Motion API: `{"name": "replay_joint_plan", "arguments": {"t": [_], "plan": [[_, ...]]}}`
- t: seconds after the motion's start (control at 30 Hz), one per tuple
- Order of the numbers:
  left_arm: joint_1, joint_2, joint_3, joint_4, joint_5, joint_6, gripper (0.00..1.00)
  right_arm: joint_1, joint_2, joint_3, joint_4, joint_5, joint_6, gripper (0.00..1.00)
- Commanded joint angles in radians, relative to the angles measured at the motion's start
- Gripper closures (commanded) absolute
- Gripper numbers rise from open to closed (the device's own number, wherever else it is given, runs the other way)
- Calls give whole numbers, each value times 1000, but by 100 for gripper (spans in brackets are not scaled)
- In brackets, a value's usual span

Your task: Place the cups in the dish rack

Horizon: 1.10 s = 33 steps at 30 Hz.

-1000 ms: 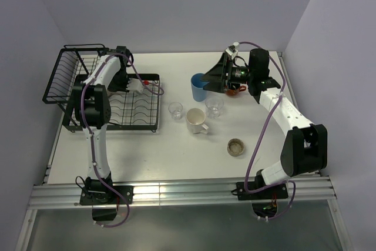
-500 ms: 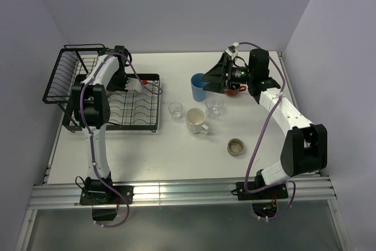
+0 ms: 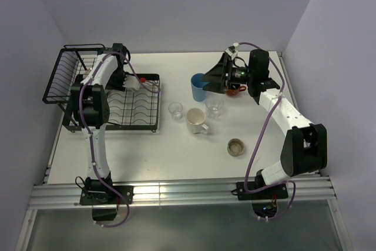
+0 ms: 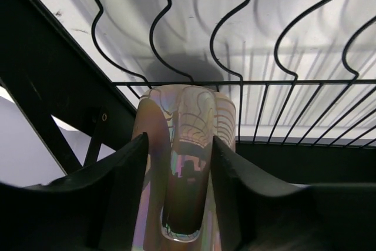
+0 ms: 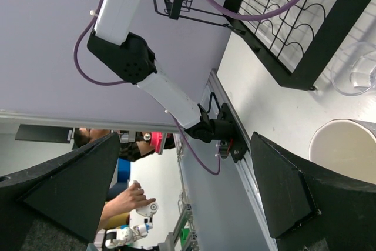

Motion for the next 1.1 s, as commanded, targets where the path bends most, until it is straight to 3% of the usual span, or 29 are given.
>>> {"name": "replay_joint_plan", "arguments": {"t": [0.0,0.13,0.4,0.63,0.93,1.07], "plan": [[4,-13,30,14,-20,31,46,2,-10,-3,50,-19,4,0],[2,-23,27,11,-28,27,38,2,-13,-5,51,-19,6,0],[-34,-102,-47,32,-8,39,34,2,-23,-5,53,-18,9,0],[-86,-112,-35,31,1,28,21,2,-30,-5,50,-19,6,0],[-182,-162,-27,-9,35,2,14,2,-36,27,-27,-4,-63,0],[-232,-242,-30,-29,122,-26,14,-2,-56,66,-152,28,-175,0]]}}
